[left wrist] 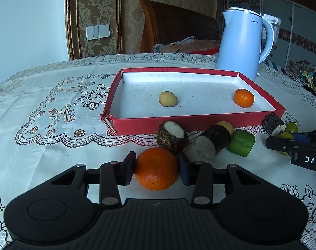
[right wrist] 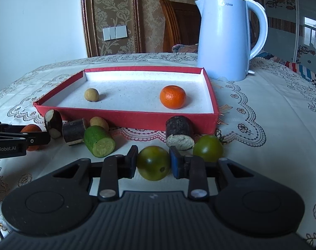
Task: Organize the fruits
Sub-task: 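Carry the large orange and the green tomato into the red tray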
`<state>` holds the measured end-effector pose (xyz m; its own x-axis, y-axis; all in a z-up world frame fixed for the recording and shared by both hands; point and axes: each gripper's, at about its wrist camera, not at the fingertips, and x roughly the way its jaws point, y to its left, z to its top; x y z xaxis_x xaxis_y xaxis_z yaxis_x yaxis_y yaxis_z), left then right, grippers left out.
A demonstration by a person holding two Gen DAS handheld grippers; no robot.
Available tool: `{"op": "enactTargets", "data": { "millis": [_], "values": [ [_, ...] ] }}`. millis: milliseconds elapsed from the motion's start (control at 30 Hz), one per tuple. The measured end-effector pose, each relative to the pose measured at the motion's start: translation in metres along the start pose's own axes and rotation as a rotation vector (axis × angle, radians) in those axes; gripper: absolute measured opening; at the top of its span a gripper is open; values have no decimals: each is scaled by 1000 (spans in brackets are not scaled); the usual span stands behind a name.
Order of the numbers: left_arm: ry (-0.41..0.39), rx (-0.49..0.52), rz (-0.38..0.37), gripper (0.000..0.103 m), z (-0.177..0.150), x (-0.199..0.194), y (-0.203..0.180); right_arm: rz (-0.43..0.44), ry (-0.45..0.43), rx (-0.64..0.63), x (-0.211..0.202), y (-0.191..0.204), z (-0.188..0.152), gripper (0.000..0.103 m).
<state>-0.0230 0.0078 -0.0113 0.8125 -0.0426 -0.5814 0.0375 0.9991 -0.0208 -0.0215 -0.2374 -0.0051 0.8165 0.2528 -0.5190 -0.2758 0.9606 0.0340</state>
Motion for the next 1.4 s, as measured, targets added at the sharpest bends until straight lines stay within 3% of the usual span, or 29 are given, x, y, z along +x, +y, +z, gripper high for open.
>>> {"op": "enactTargets", "data": {
  "millis": [367,567,733,1067,1233,1400],
  "values": [
    [-98,-23,-41,42,17,-20,-3,-33,-76,-4,-11,1,3,30],
    [-96,-16,-8,42,43,-3,-8,-69,-114,-20,-8,2,22,30],
    [-44,-33,-1,42,58,26,-10,-82,-119,-59,10,9,47,30],
    [17,-16,26,42,67,59,-19,-99,45,-14,74,2,65,30],
    [56,-15,26,42,66,72,-20,-132,48,-37,80,4,65,31],
    [42,-5,45,42,66,76,-22,-171,57,-46,92,1,71,31]
  ]
}}
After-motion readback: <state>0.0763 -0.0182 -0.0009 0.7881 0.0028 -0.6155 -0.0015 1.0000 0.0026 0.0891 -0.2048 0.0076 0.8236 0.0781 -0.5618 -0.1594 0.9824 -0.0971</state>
